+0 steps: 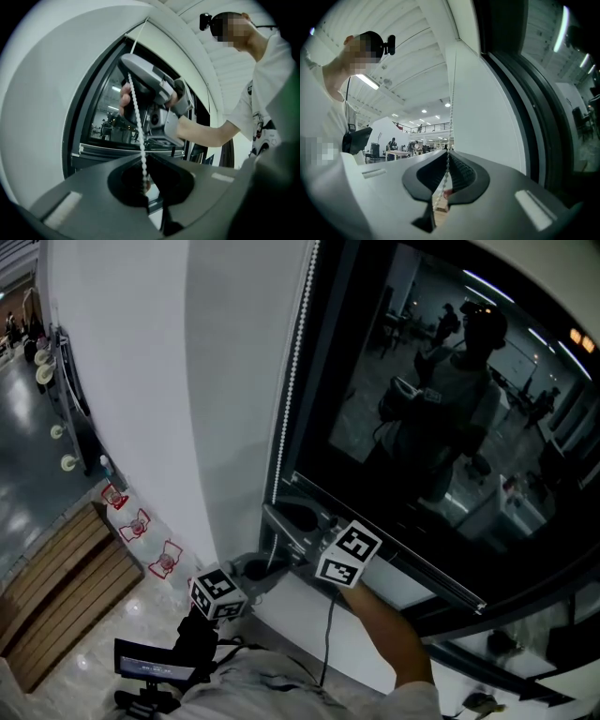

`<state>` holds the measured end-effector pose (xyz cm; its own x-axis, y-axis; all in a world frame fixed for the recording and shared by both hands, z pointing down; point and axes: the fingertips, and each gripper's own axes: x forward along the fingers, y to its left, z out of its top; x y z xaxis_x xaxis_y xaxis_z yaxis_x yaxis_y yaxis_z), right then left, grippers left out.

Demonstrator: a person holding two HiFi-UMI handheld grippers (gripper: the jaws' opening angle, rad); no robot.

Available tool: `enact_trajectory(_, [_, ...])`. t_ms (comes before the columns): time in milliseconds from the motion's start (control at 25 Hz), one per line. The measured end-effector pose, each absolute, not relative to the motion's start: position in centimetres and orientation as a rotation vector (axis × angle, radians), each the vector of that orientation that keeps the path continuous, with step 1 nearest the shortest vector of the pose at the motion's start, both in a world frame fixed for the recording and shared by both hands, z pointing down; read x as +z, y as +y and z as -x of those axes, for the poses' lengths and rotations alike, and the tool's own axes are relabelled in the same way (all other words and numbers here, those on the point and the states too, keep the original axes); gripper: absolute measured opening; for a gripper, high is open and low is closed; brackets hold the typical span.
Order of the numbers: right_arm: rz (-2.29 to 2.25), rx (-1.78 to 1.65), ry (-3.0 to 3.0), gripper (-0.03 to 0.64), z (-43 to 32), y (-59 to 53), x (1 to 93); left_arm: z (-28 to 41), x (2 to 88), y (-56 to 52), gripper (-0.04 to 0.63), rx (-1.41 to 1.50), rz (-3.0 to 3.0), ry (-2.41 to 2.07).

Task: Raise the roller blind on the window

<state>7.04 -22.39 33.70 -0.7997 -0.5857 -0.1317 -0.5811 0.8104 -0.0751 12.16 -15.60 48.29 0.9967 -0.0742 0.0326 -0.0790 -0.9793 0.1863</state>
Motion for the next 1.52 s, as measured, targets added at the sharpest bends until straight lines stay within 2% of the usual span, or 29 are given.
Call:
enact_trajectory(160, [0.924,-0.188,2.856,0.011,-7.2,-22.3,38.0,-12.0,48.3,-16.0,-0.002,0.027,-2.936,-0.131])
enact_trajectory(360, [0.867,-0.181,2.869,0.018,-6.8,-21.7,37.2,-12.0,48.1,-16.1,-0.002,0.017,-2.94,-0.133])
enact_trajectory(440, [0.833,-0.17,2.876,0.049,-6.4,-21.8,36.2,-12.0,48.0,-16.0,-0.002,0.014,-2.942,-0.131])
enact_trajectory(480, [0.809,-0.173,2.863,0.084,-6.4,-22.0,35.4,-12.0,48.0,-16.0,-0.002,0.014,-2.942,-0.128])
enact_trajectory(680, [0.727,-0.078,2.812,0.104,-6.3,-23.2,29.0,-12.0,48.2,-16.1,-0.002,0.01,-2.941,-0.131])
enact_trajectory(1120, [0.615,0.21,2.721,0.103,-6.4,-24.2,14.6,-11.9,48.4,-16.1,-0.002,0.012,-2.934,-0.14])
enact_trajectory(1520, [0.563,0.373,2.671,0.1,-6.6,-24.3,6.5,-11.8,48.5,-16.1,-0.002,0.014,-2.936,-0.142])
